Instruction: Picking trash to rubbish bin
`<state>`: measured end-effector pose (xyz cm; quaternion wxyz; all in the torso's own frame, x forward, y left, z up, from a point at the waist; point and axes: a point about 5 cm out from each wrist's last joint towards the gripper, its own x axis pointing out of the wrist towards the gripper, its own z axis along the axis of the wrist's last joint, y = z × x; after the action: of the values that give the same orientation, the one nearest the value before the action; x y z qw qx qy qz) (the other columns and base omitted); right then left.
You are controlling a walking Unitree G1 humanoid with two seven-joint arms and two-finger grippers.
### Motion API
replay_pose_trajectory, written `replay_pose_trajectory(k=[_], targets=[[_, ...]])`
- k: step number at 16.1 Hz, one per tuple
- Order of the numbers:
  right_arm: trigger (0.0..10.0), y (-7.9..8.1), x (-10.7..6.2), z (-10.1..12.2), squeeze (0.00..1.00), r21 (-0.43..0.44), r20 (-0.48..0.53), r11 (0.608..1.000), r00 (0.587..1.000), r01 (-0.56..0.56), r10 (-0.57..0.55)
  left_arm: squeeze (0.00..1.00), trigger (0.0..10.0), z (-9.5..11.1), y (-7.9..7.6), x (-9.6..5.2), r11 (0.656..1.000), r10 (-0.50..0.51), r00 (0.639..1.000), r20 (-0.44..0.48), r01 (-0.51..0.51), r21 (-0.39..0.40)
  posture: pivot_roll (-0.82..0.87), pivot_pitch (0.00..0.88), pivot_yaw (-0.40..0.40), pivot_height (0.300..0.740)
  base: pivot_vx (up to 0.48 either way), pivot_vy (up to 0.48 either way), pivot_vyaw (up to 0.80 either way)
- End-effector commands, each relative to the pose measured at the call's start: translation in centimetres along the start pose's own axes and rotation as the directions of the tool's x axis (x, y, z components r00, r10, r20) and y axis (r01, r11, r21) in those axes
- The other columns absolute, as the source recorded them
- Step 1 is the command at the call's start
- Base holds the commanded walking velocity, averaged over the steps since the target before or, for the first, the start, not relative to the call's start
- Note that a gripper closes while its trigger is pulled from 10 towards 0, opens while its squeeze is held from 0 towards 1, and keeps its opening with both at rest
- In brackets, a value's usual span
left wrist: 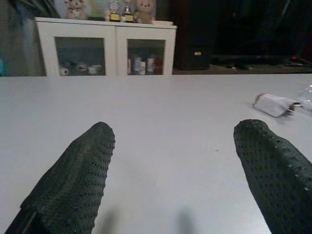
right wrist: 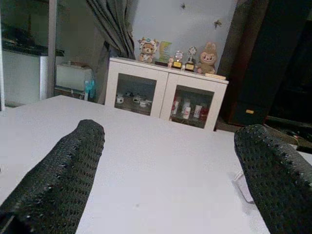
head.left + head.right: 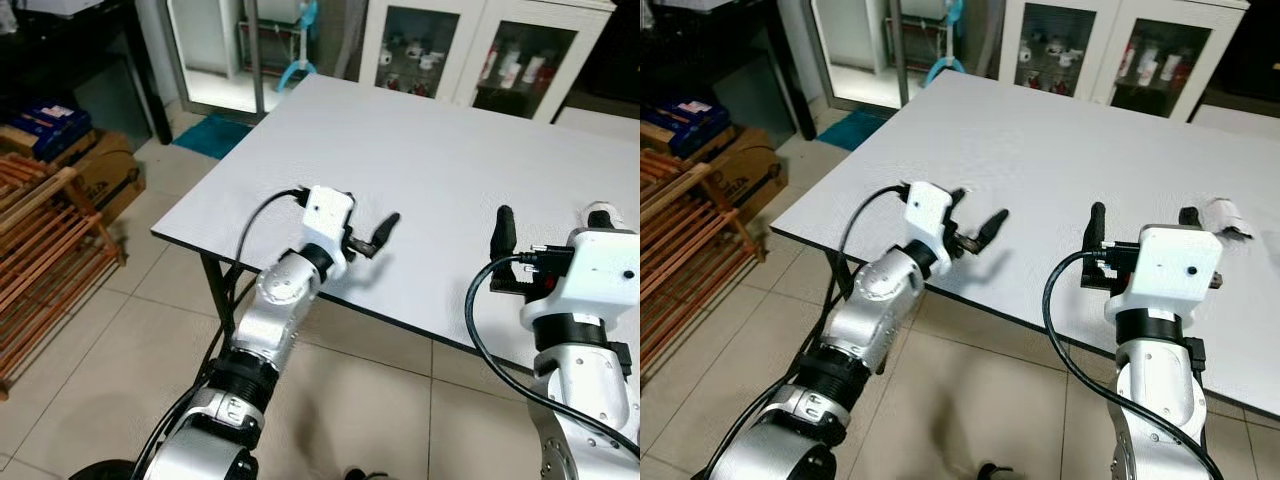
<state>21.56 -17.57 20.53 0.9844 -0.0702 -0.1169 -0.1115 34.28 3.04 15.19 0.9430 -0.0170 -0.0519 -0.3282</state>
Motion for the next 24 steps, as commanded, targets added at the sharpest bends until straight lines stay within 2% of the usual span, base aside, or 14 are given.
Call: replay_pose_trajectory(k=[1, 10, 24], targets=[[10.0, 0.03, 0.25, 0.12, 0.00, -0.001, 0.010, 1.000, 1.000, 0.007, -0.007, 0.00, 10.0, 0.31, -0.32, 0.39, 1.000, -0.023, 1.000, 0.010, 0.023, -0.003, 0.00, 0.053, -0.023, 0.740, 0.000, -0.379, 0.00], [10.0, 0.40, 0.56, 0.07, 0.00, 0.010, 0.017, 1.000, 1.000, 0.014, -0.014, 0.00, 10.0, 0.24, -0.13, 0.41, 1.000, -0.029, 1.000, 0.005, 0.029, -0.004, 0.00, 0.049, -0.015, 0.740, 0.000, -0.445, 0.00], [10.0, 0.38, 0.88, 0.04, 0.00, -0.035, 0.018, 0.999, 1.000, 0.027, -0.026, 0.00, 10.0, -0.05, -0.27, 0.62, 0.999, -0.035, 0.999, -0.006, 0.035, -0.004, -0.01, 0.046, -0.011, 0.740, 0.000, -0.454, 0.00]])
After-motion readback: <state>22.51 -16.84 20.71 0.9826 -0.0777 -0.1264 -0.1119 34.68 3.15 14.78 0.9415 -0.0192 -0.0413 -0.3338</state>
